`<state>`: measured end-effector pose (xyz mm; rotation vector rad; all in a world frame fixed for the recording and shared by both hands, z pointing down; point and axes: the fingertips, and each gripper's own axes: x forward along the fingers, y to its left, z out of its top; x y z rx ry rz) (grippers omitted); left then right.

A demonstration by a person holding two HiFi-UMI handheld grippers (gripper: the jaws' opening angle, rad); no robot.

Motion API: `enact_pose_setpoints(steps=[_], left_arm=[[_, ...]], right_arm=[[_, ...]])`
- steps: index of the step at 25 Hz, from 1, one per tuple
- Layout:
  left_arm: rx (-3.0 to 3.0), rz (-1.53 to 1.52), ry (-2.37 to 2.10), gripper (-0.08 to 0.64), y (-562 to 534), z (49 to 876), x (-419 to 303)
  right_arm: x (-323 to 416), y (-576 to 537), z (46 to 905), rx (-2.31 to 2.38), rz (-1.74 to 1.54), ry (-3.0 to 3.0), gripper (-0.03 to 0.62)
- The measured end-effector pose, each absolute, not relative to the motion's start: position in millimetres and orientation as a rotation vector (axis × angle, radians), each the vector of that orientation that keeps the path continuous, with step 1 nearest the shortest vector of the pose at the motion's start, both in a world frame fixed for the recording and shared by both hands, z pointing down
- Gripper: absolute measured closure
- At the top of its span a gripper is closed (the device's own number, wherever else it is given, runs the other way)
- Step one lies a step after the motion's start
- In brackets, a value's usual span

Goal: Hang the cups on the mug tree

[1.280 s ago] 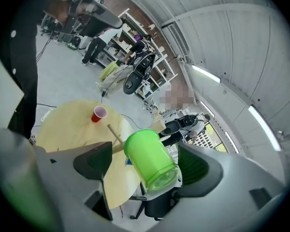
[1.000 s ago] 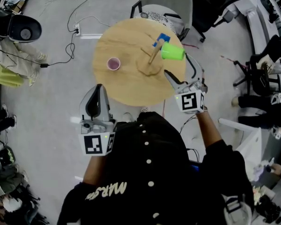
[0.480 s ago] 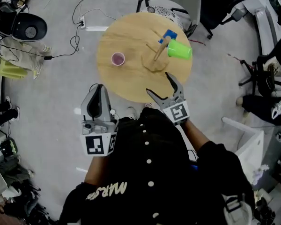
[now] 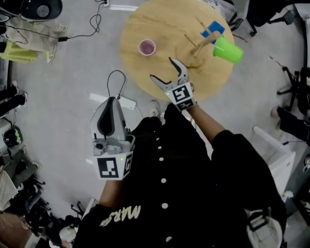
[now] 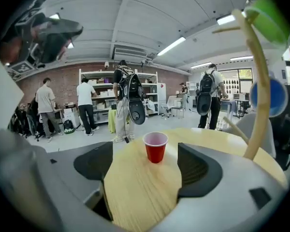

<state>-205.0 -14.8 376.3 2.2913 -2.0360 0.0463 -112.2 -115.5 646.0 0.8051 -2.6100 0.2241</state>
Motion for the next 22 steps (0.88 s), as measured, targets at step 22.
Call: enact_pose_setpoints(steps=[22], left_arm=[[2.166,0.167,-2.132,0.566,19,421,-241]], right_arm=[[-188,-218,730,1.160,0.723,-2.469,0.328]])
